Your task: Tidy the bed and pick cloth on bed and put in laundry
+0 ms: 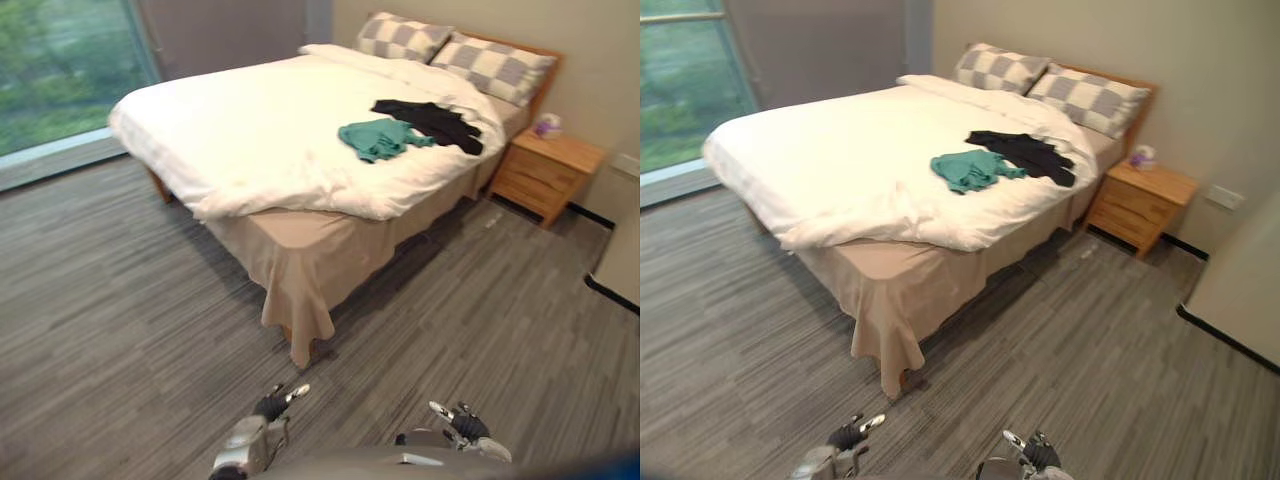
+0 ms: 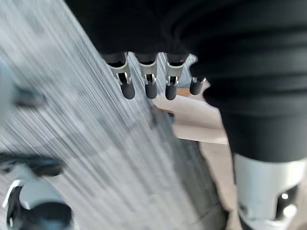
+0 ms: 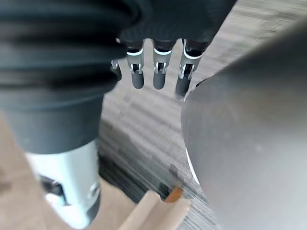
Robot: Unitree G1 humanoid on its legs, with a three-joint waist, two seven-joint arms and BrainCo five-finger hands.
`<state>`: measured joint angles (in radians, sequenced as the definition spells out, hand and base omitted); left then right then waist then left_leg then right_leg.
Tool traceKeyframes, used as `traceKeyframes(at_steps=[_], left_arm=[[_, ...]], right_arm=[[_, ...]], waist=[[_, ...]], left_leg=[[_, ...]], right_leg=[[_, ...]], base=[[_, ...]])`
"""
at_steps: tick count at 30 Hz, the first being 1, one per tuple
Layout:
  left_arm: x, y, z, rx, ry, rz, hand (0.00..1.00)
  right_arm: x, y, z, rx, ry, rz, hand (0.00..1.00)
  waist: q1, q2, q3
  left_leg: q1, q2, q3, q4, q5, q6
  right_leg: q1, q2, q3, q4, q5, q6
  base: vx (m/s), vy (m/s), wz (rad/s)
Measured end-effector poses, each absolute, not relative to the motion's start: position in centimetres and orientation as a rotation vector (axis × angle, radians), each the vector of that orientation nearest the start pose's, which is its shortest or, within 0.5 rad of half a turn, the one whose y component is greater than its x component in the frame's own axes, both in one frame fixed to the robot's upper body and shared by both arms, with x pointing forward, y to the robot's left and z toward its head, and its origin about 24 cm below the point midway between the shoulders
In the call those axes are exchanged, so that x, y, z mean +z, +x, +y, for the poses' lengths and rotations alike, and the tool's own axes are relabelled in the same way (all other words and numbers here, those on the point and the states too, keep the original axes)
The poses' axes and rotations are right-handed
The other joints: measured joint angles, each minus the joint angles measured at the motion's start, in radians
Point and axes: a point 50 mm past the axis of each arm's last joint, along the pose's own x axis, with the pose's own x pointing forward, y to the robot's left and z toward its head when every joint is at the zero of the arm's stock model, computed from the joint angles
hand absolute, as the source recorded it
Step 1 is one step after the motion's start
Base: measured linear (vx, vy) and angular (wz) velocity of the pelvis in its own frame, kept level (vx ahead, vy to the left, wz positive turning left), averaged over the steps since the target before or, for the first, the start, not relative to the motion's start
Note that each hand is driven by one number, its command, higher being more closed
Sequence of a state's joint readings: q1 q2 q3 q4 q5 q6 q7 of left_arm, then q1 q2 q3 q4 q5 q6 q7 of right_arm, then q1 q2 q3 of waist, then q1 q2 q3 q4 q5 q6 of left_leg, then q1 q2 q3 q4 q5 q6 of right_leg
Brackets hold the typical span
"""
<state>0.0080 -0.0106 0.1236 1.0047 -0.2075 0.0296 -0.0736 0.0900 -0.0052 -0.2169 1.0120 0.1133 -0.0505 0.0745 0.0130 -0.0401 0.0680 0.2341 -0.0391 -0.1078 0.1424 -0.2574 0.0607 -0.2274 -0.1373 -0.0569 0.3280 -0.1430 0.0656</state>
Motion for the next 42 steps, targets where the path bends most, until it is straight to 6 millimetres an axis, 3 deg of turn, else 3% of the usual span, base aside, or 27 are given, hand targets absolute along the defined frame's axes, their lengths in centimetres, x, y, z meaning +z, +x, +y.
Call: traceKeyframes(at_steps=[1, 2, 3, 5, 7, 8, 9, 10, 12, 14, 16, 17, 18, 19, 20, 23, 28, 31, 34, 36, 37, 39, 42], left_arm=[[-15.4, 13.0, 15.6, 0.154, -0.311, 1.015, 0.0], [-15.4, 12.9, 15.9, 0.19, -0.327, 1.005, 0.0], [-15.4, 12.9, 15.6, 0.202, -0.344, 0.995, 0.0], [-15.6, 12.4, 15.2, 0.211, -0.358, 1.0, 0.0], [-15.5, 12.5, 15.4, 0.234, -0.363, 0.984, 0.0], [-15.4, 12.7, 15.7, 0.255, -0.364, 0.972, 0.0], [-15.3, 12.9, 15.9, 0.279, -0.374, 0.954, 0.0], [-15.2, 13.0, 16.2, 0.297, -0.376, 0.934, 0.0], [-15.0, 13.0, 16.6, 0.306, -0.36, 0.918, 0.0], [-14.9, 12.9, 16.8, 0.303, -0.341, 0.902, 0.0], [-14.9, 12.9, 16.8, 0.31, -0.344, 0.896, 0.0], [-14.9, 12.8, 16.9, 0.311, -0.339, 0.894, 0.0], [-15.0, 12.8, 16.8, 0.318, -0.343, 0.896, 0.0], [-15.0, 12.7, 16.8, 0.321, -0.346, 0.898, 0.0], [-15.0, 12.5, 17.7, 0.339, -0.328, 0.898, 0.0], [-15.1, 12.1, 18.3, 0.347, -0.312, 0.915, 0.0], [-15.6, 11.4, 18.3, 0.37, -0.355, 0.962, 0.0], [-15.7, 10.8, 19.1, 0.5, -0.451, 0.964, 0.0], [-15.9, 10.4, 19.7, 0.63, -0.523, 0.969, 0.0], [-15.8, 9.9, 21.2, 0.738, -0.544, 0.95, 0.0], [-15.2, 10.1, 23.5, 0.826, -0.537, 0.894, 0.0], [-14.3, 10.7, 25.5, 0.869, -0.517, 0.822, 0.0], [-9.7, 14.1, 31.4, 0.934, -0.464, 0.511, 0.0]], right_arm=[[-15.9, 10.2, -17.7, -0.206, 0.229, 1.021, 0.0], [-15.9, 10.4, -17.6, -0.163, 0.197, 1.028, 0.0], [-15.7, 11.0, -18.2, -0.123, 0.141, 1.02, 0.0], [-15.6, 11.6, -18.3, -0.088, 0.108, 1.014, 0.0], [-15.6, 11.7, -18.2, -0.071, 0.099, 1.023, 0.0], [-15.7, 11.6, -18.2, -0.061, 0.087, 1.029, 0.0], [-15.7, 11.5, -18.2, -0.056, 0.08, 1.033, 0.0], [-15.7, 11.4, -18.4, -0.051, 0.068, 1.04, 0.0], [-15.8, 11.2, -18.4, -0.04, 0.053, 1.059, 0.0], [-15.8, 11.1, -18.2, -0.026, 0.043, 1.073, 0.0], [-15.8, 11.2, -18.1, -0.013, 0.028, 1.073, 0.0], [-15.8, 11.2, -18.1, -0.014, 0.028, 1.075, 0.0], [-15.9, 11.1, -18.3, -0.016, 0.025, 1.081, 0.0], [-15.9, 11.1, -18.1, -0.014, 0.029, 1.087, 0.0], [-16.0, 10.9, -17.5, -0.006, 0.046, 1.094, 0.0], [-16.3, 10.3, -16.7, -0.007, 0.071, 1.111, 0.0], [-16.3, 10.2, -16.2, -0.027, 0.114, 1.101, 0.0], [-16.3, 10.2, -16.5, -0.036, 0.119, 1.101, 0.0], [-16.2, 10.3, -17.5, -0.058, 0.122, 1.095, 0.0], [-16.2, 10.1, -18.1, -0.092, 0.158, 1.097, 0.0], [-16.3, 9.8, -18.4, -0.112, 0.191, 1.106, 0.0], [-16.3, 9.6, -18.6, -0.127, 0.213, 1.11, 0.0], [-16.4, 8.7, -19.3, -0.192, 0.29, 1.129, 0.0]], waist=[[0.0, -0.006, 0.004], [0.001, -0.008, 0.019], [0.003, 0.026, 0.024], [-0.002, 0.05, 0.03], [0.0, 0.051, 0.036], [0.0, 0.051, 0.038], [0.002, 0.054, 0.043], [0.005, 0.055, 0.049], [0.007, 0.056, 0.052], [0.011, 0.055, 0.051], [0.018, 0.054, 0.049], [0.023, 0.056, 0.048], [0.029, 0.067, 0.041], [0.034, 0.062, 0.036], [0.03, 0.022, 0.027], [0.03, -0.003, 0.012], [0.018, 0.003, 0.0], [0.008, 0.005, -0.003], [0.003, 0.024, 0.004], [0.004, 0.037, 0.002], [0.004, 0.043, -0.001], [0.006, 0.046, -0.003], [0.01, 0.046, -0.007]], left_leg=[[0.001, 0.001, -0.011, 0.019, -0.02, -0.011], [0.012, 0.019, -0.019, 0.055, -0.065, -0.033], [0.033, 0.075, -0.006, 0.057, -0.085, -0.055], [0.038, 0.105, 0.01, 0.073, -0.077, -0.076], [-0.009, 0.128, 0.014, 0.21, -0.055, -0.108], [-0.086, 0.134, 0.013, 0.365, -0.036, -0.123], [-0.164, 0.149, 0.016, 0.528, 0.021, -0.143], [-0.266, 0.199, 0.049, 0.736, 0.046, -0.166], [-0.31, 0.247, 0.133, 0.777, 0.029, -0.158], [-0.326, 0.275, 0.233, 0.659, 0.011, -0.144], [-0.311, 0.277, 0.294, 0.429, 0.015, -0.145], [-0.295, 0.268, 0.295, 0.269, 0.066, -0.142], [-0.275, 0.257, 0.292, 0.141, 0.135, -0.161], [-0.257, 0.25, 0.293, 0.115, 0.139, -0.166], [-0.232, 0.215, 0.301, 0.044, 0.173, -0.152], [-0.194, 0.172, 0.317, -0.018, 0.185, -0.142], [-0.138, 0.137, 0.318, -0.145, 0.243, -0.133], [-0.109, 0.132, 0.317, -0.222, 0.288, -0.136], [-0.108, 0.126, 0.314, -0.246, 0.311, -0.133], [-0.109, 0.125, 0.308, -0.247, 0.316, -0.132], [-0.115, 0.124, 0.291, -0.248, 0.319, -0.13], [-0.123, 0.124, 0.284, -0.248, 0.316, -0.132], [-0.151, 0.125, 0.287, -0.248, 0.318, -0.129]], right_leg=[[0.012, -0.002, 0.015, -0.055, 0.021, 0.002], [0.039, 0.004, 0.002, -0.067, 0.144, 0.014], [0.047, 0.042, -0.038, -0.021, 0.09, -0.014], [0.047, 0.056, -0.064, 0.027, 0.037, -0.034], [0.082, 0.064, -0.108, 0.039, -0.011, -0.054], [0.114, 0.068, -0.137, 0.03, -0.024, -0.059], [0.151, 0.074, -0.162, 0.014, -0.038, -0.068], [0.226, 0.09, -0.202, -0.034, -0.048, -0.076], [0.301, 0.091, -0.246, -0.079, -0.042, -0.084], [0.364, 0.084, -0.265, -0.141, -0.039, -0.077], [0.379, 0.076, -0.27, -0.173, -0.034, -0.068], [0.373, 0.075, -0.27, -0.175, -0.031, -0.06], [0.371, 0.08, -0.261, -0.176, -0.035, -0.048], [0.37, 0.075, -0.261, -0.179, -0.035, -0.043], [0.369, 0.047, -0.262, -0.188, -0.027, -0.028], [0.378, 0.008, -0.261, -0.192, -0.029, -0.015], [0.38, -0.013, -0.261, -0.193, -0.02, 0.0], [0.379, -0.007, -0.262, -0.211, -0.02, 0.0], [0.374, -0.006, -0.267, -0.221, -0.021, 0.002], [0.375, -0.006, -0.286, -0.221, -0.022, 0.002], [0.378, -0.005, -0.302, -0.221, -0.027, 0.008], [0.379, -0.006, -0.314, -0.222, -0.032, 0.009], [0.379, -0.008, -0.343, -0.232, -0.031, 0.011]], base=[[0.37, -0.356, 0.66], [0.36, -0.38, 0.44], [0.43, -0.448, 0.41], [0.31, -0.314, 0.39], [0.3, -0.3, 0.58], [0.28, -0.317, 0.68], [0.33, -0.346, 0.77], [0.28, -0.258, 0.64], [0.3, -0.193, 0.55], [0.27, -0.111, 0.32], [0.21, 0.03, 0.08], [0.22, 0.088, -0.02], [0.33, 0.146, -0.02], [0.23, 0.109, 0.08], [0.26, 0.147, 0.12], [0.16, 0.113, 0.06], [0.05, 0.045, 0.04], [-0.05, -0.035, -0.02], [-0.13, -0.025, 0.02], [-0.15, 0.0, 0.18], [-0.1, 0.001, 0.29], [-0.08, 0.001, 0.28], [-0.04, 0.009, 0.4]])
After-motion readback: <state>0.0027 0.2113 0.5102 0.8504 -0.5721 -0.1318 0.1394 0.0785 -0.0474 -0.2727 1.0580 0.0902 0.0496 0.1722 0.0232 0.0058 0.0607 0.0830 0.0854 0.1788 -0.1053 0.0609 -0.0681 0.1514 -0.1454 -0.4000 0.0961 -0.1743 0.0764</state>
